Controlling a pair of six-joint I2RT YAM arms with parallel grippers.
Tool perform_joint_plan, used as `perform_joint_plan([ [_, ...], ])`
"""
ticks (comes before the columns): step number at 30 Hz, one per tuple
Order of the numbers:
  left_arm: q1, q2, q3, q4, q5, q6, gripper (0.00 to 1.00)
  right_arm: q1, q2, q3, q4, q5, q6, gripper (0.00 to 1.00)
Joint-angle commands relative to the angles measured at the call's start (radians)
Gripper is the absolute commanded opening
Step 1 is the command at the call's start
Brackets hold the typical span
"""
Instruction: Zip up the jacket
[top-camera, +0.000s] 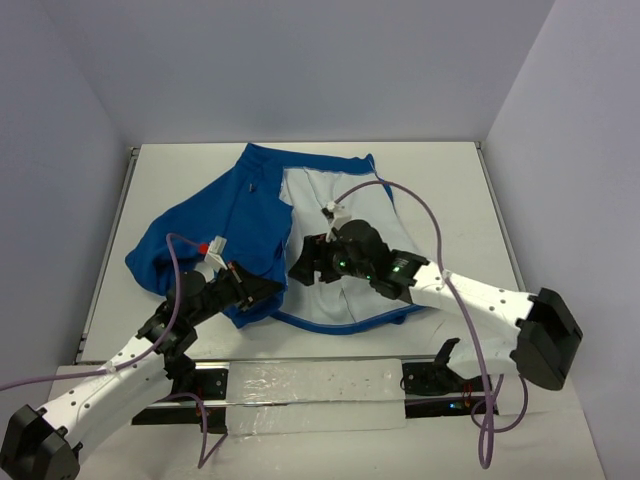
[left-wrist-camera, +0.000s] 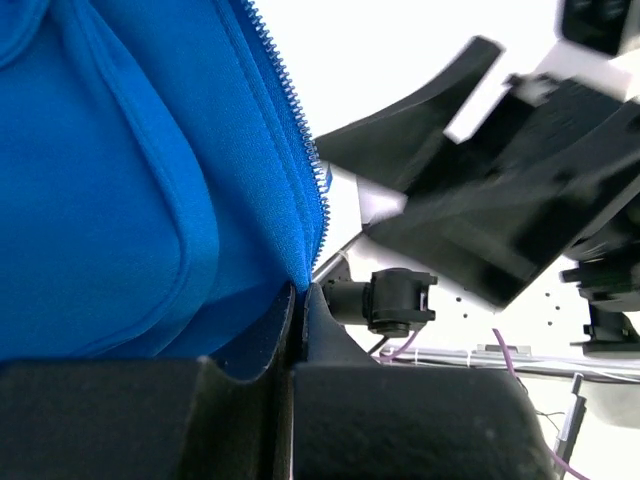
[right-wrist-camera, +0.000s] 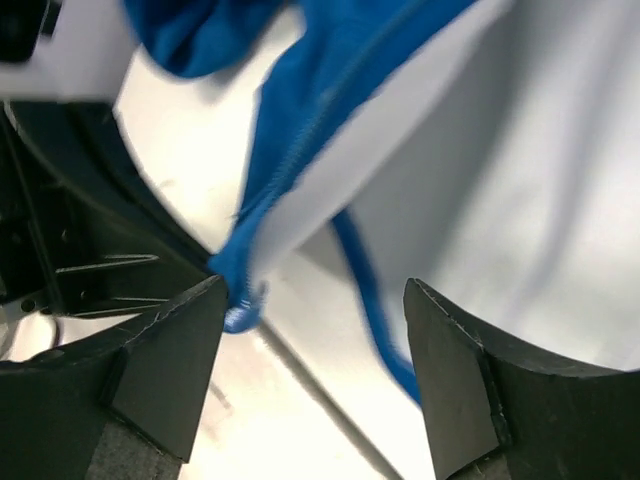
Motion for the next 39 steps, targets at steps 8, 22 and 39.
perform_joint_plan([
  [8, 0.009, -0.004, -0.007, 0.086, -0.141, 0.009, 0.0, -0.596, -0.375, -0.169, -0.479, 0.316, 0.06, 0.82],
  [22, 0.009, 0.119, 0.155, -0.047, -0.153, 0.129, 0.0, -0.923, -0.656, -0.6, -0.292, 0.076, 0.349, 0.84],
  [39, 0.01, 0.097, 0.171, -0.101, -0.161, 0.145, 0.0, -0.932, -0.948, -0.698, -0.459, 0.128, 0.5, 0.92],
])
